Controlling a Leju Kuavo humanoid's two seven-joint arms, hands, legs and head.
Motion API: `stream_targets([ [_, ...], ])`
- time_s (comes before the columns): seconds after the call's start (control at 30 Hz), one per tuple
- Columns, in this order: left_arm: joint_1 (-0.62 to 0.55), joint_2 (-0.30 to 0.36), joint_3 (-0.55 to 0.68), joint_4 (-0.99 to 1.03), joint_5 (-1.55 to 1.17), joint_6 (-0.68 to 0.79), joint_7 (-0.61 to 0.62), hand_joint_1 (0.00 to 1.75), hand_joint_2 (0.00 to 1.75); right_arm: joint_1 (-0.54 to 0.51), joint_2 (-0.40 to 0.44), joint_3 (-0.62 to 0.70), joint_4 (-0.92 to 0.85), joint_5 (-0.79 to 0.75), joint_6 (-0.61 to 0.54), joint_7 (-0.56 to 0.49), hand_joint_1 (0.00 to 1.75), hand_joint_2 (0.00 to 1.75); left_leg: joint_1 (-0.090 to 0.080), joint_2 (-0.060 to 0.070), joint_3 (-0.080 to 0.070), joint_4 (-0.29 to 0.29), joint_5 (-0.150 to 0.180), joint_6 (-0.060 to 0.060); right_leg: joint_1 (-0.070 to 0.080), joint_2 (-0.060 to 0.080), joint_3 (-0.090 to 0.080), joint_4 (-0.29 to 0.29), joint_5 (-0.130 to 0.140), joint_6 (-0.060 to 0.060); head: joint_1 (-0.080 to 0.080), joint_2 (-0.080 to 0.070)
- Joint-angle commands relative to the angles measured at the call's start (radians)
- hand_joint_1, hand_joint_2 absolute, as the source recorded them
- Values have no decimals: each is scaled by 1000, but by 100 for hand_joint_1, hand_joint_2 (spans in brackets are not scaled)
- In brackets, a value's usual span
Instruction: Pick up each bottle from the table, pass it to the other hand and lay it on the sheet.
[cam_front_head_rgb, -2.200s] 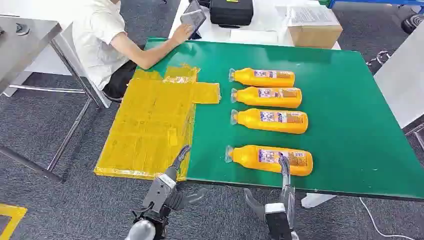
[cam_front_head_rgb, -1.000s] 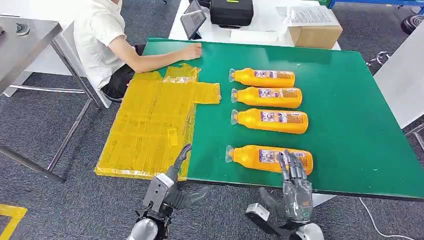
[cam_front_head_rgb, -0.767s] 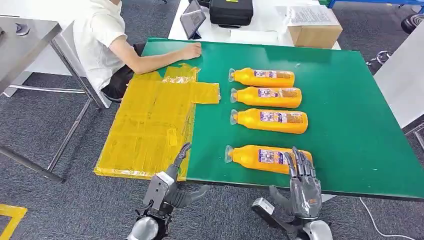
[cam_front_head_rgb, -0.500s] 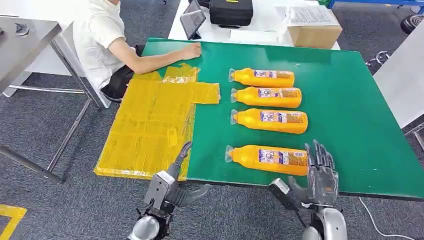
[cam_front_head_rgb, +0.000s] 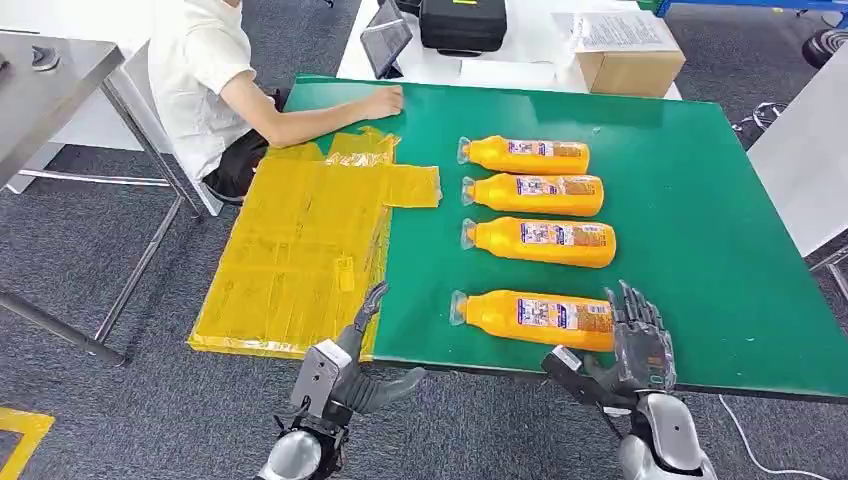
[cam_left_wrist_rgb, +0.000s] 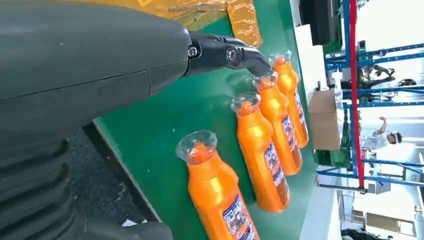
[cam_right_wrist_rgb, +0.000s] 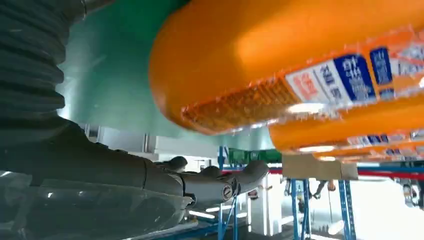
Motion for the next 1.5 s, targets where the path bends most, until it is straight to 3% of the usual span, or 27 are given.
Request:
stream_targets([
  [0.03, -25, 6, -13, 31, 15, -1, 8, 0, 175, -78, -7, 77, 162, -15, 29, 0, 0, 175, 2, 3, 9, -2, -3, -3, 2, 4, 8, -2, -1, -4, 0, 0],
  [0.07, -25, 6, -14, 29, 16, 0, 8, 0, 175, -80, -6, 77, 167, -22, 33, -1, 0, 175, 1, 1, 4, -1, -1, -2, 1, 2, 3, -1, 0, -2, 0, 0],
  [0.53, -44, 8, -32, 41, 17, 0, 11, 0, 175, -142, 12, 82, 277, -72, 35, -43, 0, 175, 2, 2, 9, -1, -2, -3, 2, 3, 8, -2, -1, -3, 0, 0],
  [0.8, -58, 6, -47, 31, 27, 11, 15, 0, 175, -188, 2, 162, 354, -109, 184, -26, 0, 175, 2, 2, 10, -1, -1, -2, 2, 3, 9, -2, 0, -3, 0, 0],
  [0.83, -60, 6, -48, 34, 27, 9, 16, 0, 175, -189, -10, 174, 362, -113, 206, -30, 54, 175, 2, 2, 11, -1, -1, -2, 2, 2, 9, -2, 0, -3, 0, 0],
  [0.87, -63, 6, -48, 38, 28, 8, 17, 0, 175, -188, -15, 176, 370, -130, 227, -36, 154, 175, 2, 3, 11, -1, -1, -2, 2, 3, 9, -2, 0, -2, 0, 0],
  [0.9, -63, 5, -47, 39, 29, 7, 18, 0, 175, -186, -19, 179, 376, -132, 237, -36, 175, 175, 1, 4, 12, -1, -1, -1, 1, 4, 9, -2, 0, -2, 0, 0],
  [1.1, -68, 1, -48, 49, 33, 6, 18, 0, 175, -171, -18, 175, 395, -168, 259, -52, 173, 175, 2, 8, 20, -1, -3, -1, 2, 8, 15, -3, 1, -3, 1, 0],
  [1.17, -68, 1, -48, 49, 33, 6, 18, 0, 175, -171, -18, 175, 395, -168, 259, -52, 173, 175, 2, 6, 23, -1, -5, -1, 2, 7, 9, -3, 0, -4, 0, 0],
  [1.2, -70, 1, -47, 51, 33, 7, 17, 0, 175, -172, -15, 174, 398, -173, 255, -56, 145, 175, 2, 7, 24, -1, -6, 0, 2, 7, 9, -4, -2, -5, 0, 0],
  [1.23, -71, 0, -47, 51, 33, 9, 16, 0, 175, -169, -14, 172, 398, -179, 252, -61, 134, 175, 2, 6, 24, -2, -5, -1, 3, 6, 10, -5, -2, -5, 0, 0],
  [1.5, -71, 3, -47, 43, 33, 11, 10, 0, 175, -151, 6, 157, 408, -229, 233, -103, 154, 175, 3, 7, 29, -2, -7, 0, 3, 7, 25, -5, -2, -3, 0, 0],
])
